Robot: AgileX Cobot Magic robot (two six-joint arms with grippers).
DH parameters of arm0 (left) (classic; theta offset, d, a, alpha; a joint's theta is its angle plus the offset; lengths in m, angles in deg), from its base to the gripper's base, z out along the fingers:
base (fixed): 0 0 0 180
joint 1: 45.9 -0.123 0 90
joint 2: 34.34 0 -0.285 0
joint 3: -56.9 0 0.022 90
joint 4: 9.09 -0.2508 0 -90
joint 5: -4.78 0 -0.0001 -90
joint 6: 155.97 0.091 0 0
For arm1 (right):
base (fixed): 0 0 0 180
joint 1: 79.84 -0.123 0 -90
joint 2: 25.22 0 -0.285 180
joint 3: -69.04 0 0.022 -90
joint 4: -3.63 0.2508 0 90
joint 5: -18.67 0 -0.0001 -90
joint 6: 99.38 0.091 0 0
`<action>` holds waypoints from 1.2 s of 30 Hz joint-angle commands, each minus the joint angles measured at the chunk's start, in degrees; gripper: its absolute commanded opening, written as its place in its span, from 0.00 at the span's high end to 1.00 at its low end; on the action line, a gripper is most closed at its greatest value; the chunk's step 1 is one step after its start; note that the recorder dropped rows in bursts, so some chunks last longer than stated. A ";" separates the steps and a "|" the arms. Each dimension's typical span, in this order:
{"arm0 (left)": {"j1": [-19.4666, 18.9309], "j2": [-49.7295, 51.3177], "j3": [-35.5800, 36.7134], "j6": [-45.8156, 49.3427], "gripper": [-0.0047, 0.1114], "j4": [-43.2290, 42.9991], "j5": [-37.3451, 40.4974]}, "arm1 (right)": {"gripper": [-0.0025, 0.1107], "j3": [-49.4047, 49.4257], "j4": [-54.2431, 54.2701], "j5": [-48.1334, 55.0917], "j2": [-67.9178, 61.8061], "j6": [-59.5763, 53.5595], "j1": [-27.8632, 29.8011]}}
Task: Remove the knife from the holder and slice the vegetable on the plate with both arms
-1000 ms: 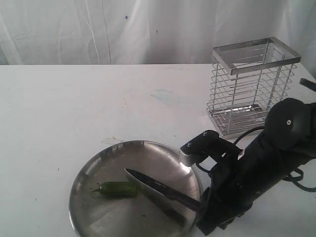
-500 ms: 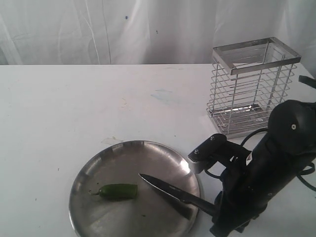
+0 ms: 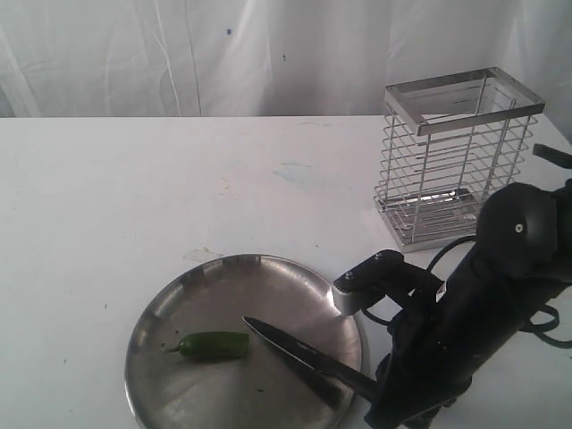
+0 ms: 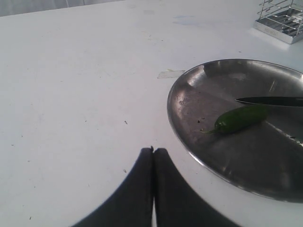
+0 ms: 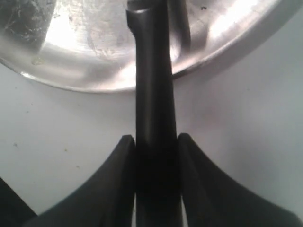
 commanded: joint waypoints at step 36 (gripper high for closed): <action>-0.01 -0.27 0.23 -0.27 0.96 0.30 0.26 | 0.59 -5.02 7.58 6.68 -8.23 -7.19 2.51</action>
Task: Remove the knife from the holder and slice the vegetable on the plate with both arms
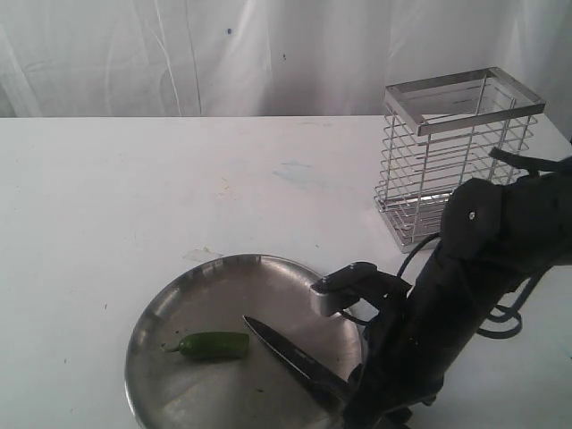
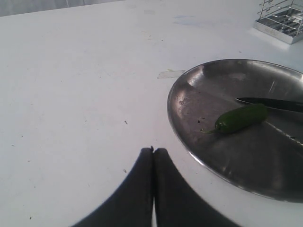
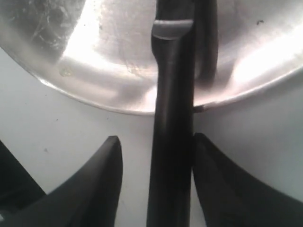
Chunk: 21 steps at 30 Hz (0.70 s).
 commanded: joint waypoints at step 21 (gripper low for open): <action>-0.01 -0.27 0.23 -0.27 0.96 0.30 0.26 | 0.73 -0.52 10.42 5.42 -6.78 -11.74 6.66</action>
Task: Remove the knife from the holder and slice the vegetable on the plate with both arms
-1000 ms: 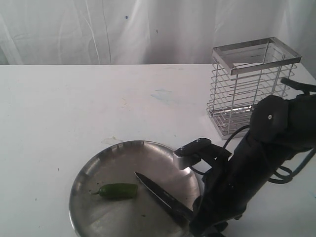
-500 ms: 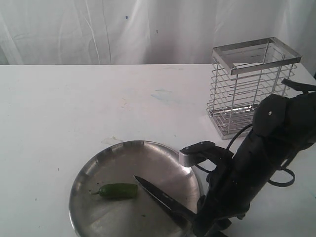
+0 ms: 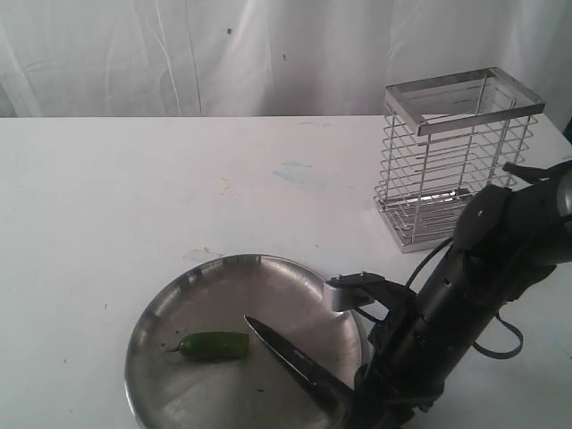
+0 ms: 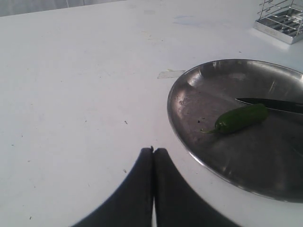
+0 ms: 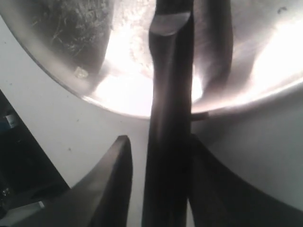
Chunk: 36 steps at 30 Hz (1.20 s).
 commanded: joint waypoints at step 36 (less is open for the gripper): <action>-0.01 -0.27 0.23 -0.27 0.96 0.30 0.38 | 0.98 -0.35 0.05 -2.02 20.64 6.32 0.69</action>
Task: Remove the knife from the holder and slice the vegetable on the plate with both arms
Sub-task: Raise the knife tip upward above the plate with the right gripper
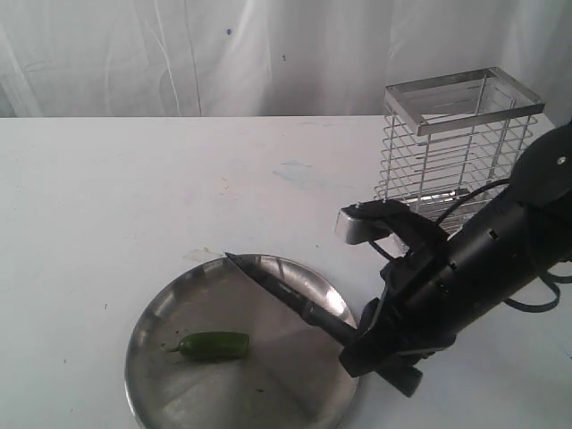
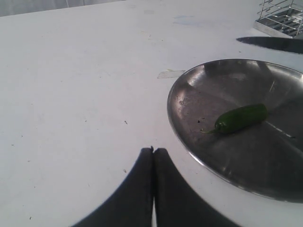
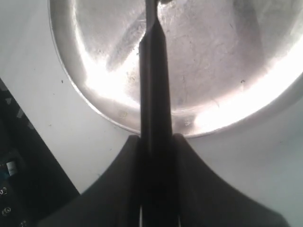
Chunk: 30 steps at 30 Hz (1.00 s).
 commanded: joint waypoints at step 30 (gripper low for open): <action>-0.01 -0.27 0.23 -0.27 0.96 0.30 0.30 | 0.98 8.67 -19.28 -24.60 26.09 43.16 -19.25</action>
